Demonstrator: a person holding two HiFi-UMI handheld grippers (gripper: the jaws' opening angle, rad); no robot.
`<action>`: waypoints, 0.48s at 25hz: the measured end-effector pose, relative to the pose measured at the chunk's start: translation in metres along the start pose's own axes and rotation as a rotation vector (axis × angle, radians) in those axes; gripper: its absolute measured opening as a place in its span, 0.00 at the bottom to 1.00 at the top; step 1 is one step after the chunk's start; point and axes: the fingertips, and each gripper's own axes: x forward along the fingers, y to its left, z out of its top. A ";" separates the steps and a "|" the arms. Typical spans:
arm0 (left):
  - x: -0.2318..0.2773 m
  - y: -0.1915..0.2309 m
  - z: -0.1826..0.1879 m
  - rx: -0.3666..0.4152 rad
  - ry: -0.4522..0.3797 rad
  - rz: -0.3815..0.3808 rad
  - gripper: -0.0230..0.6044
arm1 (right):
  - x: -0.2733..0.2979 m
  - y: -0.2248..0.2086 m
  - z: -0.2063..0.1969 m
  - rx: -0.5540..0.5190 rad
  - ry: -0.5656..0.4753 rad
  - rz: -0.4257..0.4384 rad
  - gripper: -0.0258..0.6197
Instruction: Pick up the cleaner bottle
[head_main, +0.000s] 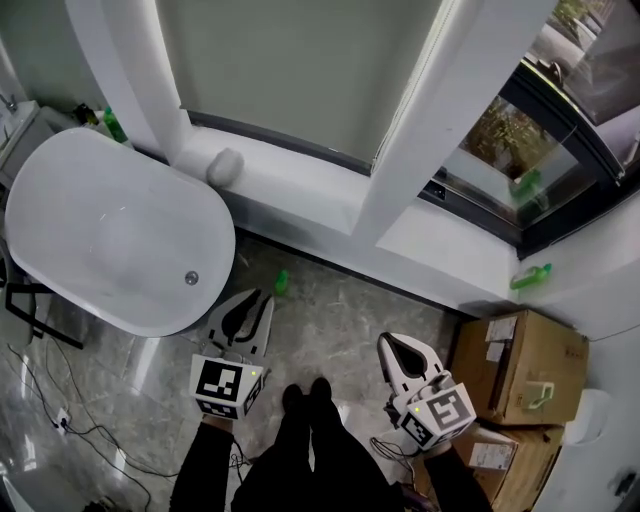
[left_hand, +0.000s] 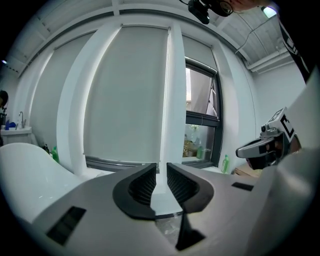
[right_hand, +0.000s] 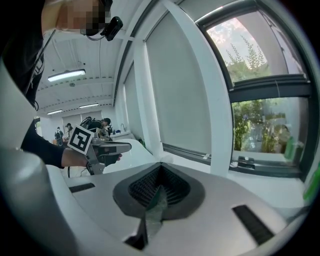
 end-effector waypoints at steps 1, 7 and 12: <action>0.004 -0.001 -0.003 0.003 0.007 -0.003 0.16 | 0.000 -0.002 -0.001 0.000 0.004 0.001 0.04; 0.026 -0.004 -0.016 -0.011 0.018 -0.001 0.22 | 0.000 -0.017 -0.011 0.011 0.029 0.013 0.04; 0.044 -0.002 -0.031 -0.014 0.035 0.014 0.27 | 0.006 -0.027 -0.015 0.009 0.041 0.029 0.04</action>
